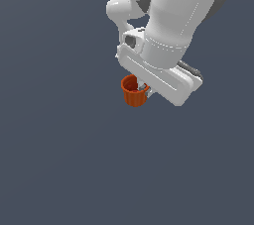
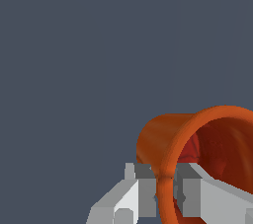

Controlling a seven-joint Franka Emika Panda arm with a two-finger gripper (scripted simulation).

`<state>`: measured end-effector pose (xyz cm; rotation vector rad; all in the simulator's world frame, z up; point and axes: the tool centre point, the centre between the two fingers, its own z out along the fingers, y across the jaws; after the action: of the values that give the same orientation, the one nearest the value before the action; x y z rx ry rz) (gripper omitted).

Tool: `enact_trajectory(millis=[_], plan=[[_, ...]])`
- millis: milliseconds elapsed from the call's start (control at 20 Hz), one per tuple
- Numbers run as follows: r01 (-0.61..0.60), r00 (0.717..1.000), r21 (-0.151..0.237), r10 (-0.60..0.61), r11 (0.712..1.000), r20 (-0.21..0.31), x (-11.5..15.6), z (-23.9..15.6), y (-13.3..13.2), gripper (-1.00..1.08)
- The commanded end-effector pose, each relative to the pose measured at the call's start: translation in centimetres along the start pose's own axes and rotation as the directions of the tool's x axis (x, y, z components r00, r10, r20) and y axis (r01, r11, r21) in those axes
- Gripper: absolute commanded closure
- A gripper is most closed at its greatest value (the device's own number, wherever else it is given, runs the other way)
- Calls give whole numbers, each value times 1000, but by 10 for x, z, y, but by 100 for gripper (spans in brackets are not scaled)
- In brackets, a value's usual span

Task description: Pick up the object and move it to a goal position.

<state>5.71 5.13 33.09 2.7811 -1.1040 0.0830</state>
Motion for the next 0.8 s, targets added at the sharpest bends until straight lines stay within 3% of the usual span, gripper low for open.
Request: enact_trajectory(millis=[0,350,750], plan=[[-1,1000,0,1,1000,0,-1,-22,-4,108],[0,1000,0,0,1000,0,-3,-58,-12,108],[0,1000,0,0,1000,0,-3,-73,-16,108]])
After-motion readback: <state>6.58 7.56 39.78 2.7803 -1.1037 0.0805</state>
